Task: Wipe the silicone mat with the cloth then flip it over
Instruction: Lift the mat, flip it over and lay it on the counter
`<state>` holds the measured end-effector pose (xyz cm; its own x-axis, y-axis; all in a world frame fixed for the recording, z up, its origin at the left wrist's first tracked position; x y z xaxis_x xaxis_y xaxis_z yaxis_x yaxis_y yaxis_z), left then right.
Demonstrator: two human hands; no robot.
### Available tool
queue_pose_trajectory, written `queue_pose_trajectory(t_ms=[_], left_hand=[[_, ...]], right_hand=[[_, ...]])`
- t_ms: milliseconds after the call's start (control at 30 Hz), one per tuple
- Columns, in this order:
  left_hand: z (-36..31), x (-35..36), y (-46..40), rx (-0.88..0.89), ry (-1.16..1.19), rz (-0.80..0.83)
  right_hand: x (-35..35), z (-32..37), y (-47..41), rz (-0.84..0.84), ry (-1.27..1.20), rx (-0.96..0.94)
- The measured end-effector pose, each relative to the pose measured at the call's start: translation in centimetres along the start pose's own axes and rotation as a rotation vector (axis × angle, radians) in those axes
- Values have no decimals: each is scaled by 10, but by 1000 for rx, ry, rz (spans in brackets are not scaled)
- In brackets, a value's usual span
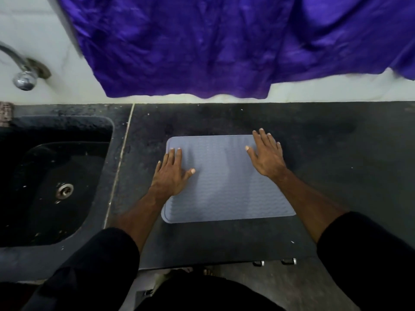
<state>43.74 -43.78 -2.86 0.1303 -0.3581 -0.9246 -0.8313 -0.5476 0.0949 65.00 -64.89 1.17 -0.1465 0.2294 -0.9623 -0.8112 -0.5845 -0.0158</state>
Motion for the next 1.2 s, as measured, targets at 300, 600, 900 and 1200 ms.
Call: queue_pose_trajectory(t_ms=[300, 600, 900, 1200], left_hand=[[31, 12, 6, -104, 221, -136], [37, 8, 8, -170, 306, -202], [64, -6, 14, -540, 368, -208], [71, -7, 10, -769, 542, -79]], right_hand=[[6, -64, 31, -74, -92, 173], [19, -85, 51, -41, -99, 295], [11, -126, 44, -74, -289, 575], [3, -125, 34, -38, -497, 550]])
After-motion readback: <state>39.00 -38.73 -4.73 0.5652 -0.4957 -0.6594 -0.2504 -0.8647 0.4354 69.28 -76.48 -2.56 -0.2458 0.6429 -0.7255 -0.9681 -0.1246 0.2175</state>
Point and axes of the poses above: each hand's wrist, its own y-axis away from the middle knuckle, its own x-axis out of the palm, z = x × y, the point moved 9 cm from there along -y, towards the middle knuckle, and after that the axes turned 5 degrees about -z, right-handed, at the moved point
